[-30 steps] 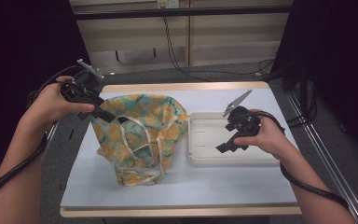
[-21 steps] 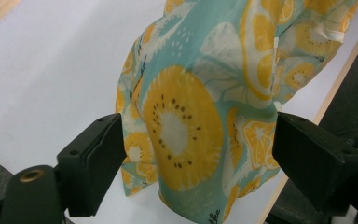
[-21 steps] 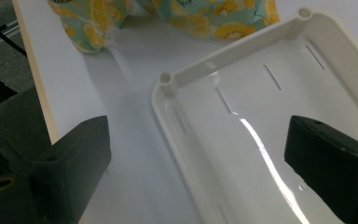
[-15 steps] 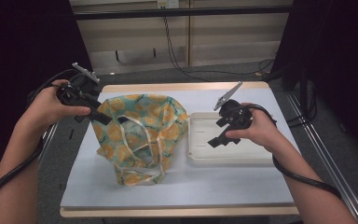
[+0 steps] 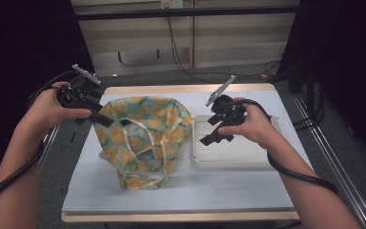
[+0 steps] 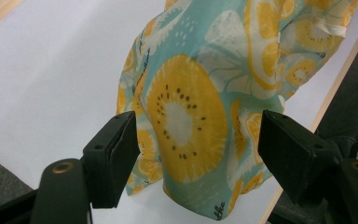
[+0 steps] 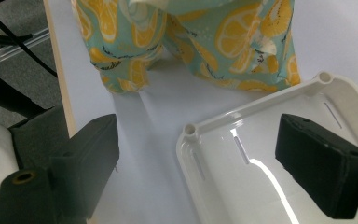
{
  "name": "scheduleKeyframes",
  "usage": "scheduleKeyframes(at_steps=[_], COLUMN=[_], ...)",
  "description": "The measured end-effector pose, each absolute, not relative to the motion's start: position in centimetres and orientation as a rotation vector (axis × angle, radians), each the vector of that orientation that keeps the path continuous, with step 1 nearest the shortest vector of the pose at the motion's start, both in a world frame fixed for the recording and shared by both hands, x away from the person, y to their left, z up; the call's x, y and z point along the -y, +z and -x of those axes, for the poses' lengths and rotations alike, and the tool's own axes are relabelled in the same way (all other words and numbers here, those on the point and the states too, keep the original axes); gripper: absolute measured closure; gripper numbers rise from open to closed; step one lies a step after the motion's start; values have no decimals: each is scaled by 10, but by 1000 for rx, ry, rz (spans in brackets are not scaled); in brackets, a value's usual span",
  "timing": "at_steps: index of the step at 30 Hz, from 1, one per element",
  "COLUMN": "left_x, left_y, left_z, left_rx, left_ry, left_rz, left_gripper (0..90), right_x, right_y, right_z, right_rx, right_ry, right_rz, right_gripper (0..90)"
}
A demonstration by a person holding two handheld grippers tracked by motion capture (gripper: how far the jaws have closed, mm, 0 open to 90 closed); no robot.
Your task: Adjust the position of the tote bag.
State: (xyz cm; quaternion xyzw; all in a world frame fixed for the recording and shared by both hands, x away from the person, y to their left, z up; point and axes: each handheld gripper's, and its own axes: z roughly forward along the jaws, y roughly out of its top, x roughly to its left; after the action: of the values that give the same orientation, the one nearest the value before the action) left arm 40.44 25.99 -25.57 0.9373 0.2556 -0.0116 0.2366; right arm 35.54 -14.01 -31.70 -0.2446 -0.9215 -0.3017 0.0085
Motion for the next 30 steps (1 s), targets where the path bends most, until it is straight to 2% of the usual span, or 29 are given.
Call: scheduleKeyframes(at_steps=[16,30], left_x=[-257,-257], left_y=[-254,-251], left_z=[-407,-408], left_rx=[-677,-660], left_ry=[-37,-44], left_rz=[-2584,-2570], left_gripper=[366,490], right_x=[125,112], right_y=[-300,-289], right_z=[-363,-368], right_rx=[2858,2841], right_ry=[-994,-1049], right_rz=[773,758], right_gripper=[220,285])
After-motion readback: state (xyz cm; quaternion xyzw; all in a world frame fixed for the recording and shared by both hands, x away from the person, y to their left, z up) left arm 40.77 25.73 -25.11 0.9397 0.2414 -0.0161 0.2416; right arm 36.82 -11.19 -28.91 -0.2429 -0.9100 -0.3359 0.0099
